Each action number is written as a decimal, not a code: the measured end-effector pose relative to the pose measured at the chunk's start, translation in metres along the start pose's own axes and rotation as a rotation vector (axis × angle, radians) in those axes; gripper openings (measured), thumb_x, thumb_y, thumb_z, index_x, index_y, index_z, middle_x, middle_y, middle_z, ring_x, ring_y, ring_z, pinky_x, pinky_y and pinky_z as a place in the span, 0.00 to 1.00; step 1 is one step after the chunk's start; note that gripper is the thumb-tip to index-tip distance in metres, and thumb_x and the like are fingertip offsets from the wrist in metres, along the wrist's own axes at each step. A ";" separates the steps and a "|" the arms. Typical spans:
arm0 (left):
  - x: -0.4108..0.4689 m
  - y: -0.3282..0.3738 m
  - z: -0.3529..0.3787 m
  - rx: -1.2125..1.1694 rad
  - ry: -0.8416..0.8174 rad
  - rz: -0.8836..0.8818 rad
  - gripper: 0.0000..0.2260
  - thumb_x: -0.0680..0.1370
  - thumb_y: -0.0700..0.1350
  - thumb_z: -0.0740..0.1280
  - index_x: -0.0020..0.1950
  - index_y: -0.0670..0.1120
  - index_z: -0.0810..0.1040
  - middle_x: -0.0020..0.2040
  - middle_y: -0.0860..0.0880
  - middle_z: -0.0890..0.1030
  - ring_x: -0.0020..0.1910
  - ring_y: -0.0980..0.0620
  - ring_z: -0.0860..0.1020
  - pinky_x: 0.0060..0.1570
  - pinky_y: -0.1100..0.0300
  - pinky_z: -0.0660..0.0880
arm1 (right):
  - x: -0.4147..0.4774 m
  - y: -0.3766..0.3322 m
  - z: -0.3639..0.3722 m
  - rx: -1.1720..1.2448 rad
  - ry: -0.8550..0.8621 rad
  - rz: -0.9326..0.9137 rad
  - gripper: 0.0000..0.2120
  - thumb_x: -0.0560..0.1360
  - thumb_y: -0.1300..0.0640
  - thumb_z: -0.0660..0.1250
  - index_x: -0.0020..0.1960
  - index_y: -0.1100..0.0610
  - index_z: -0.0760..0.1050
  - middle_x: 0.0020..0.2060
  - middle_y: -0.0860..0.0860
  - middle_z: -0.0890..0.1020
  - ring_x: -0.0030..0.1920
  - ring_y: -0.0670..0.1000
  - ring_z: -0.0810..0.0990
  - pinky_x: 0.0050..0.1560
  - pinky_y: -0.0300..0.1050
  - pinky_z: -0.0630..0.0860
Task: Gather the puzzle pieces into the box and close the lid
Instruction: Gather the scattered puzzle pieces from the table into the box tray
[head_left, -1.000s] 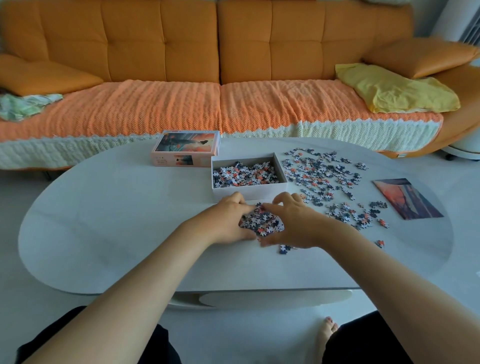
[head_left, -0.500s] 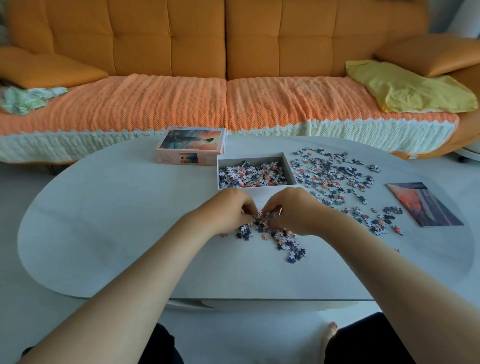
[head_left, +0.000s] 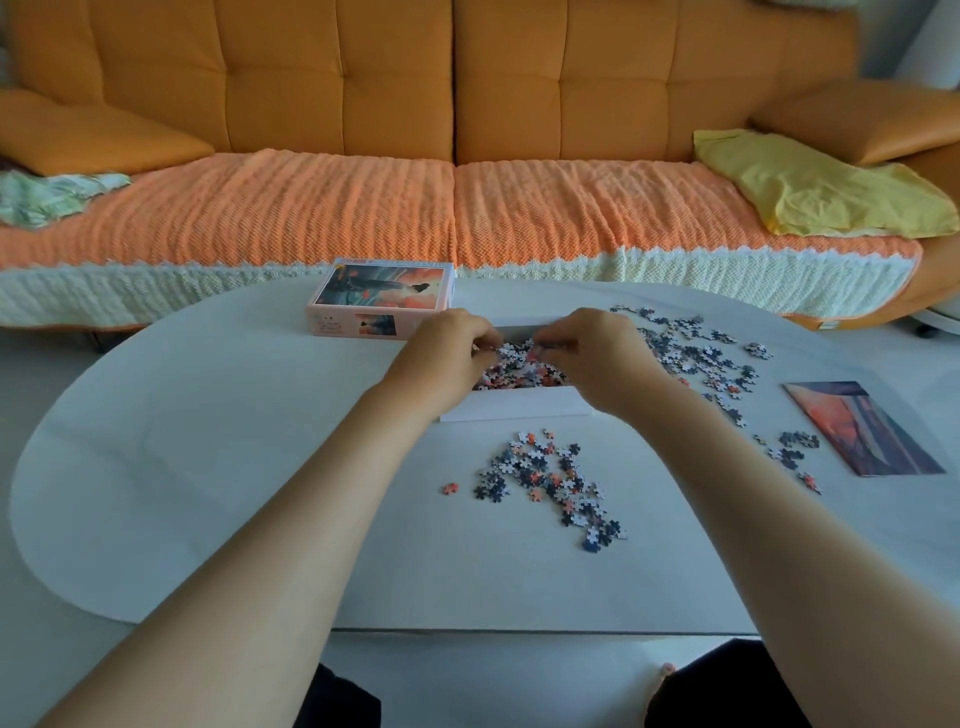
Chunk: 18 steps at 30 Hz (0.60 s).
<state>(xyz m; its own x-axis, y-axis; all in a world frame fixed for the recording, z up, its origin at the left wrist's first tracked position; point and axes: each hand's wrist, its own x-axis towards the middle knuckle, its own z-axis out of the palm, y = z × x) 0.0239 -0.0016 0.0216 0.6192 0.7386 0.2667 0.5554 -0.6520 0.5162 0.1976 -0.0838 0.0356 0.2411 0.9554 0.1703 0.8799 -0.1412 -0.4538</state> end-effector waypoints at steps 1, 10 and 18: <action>0.001 -0.002 0.004 0.069 -0.035 0.015 0.09 0.78 0.45 0.69 0.57 0.47 0.82 0.54 0.49 0.80 0.51 0.51 0.76 0.51 0.59 0.73 | 0.001 0.002 0.005 -0.023 -0.061 -0.001 0.09 0.77 0.52 0.67 0.55 0.50 0.83 0.44 0.49 0.84 0.40 0.50 0.79 0.39 0.43 0.76; -0.021 -0.001 -0.011 0.085 -0.049 0.070 0.04 0.77 0.46 0.69 0.50 0.53 0.82 0.47 0.54 0.77 0.45 0.53 0.75 0.45 0.55 0.75 | -0.012 0.003 -0.003 0.057 0.112 -0.147 0.07 0.76 0.59 0.69 0.51 0.51 0.84 0.46 0.47 0.82 0.41 0.44 0.77 0.45 0.36 0.72; -0.072 -0.002 -0.019 0.140 -0.592 -0.107 0.09 0.70 0.49 0.75 0.49 0.54 0.80 0.44 0.56 0.79 0.40 0.59 0.77 0.41 0.64 0.74 | -0.059 -0.005 0.016 -0.175 -0.320 -0.266 0.12 0.78 0.53 0.66 0.60 0.47 0.79 0.60 0.45 0.77 0.54 0.44 0.77 0.56 0.40 0.74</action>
<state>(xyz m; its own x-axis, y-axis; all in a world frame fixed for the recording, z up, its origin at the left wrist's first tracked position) -0.0321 -0.0499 0.0167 0.7365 0.6068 -0.2989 0.6745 -0.6255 0.3923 0.1724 -0.1355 0.0141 -0.1170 0.9927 -0.0308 0.9567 0.1044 -0.2716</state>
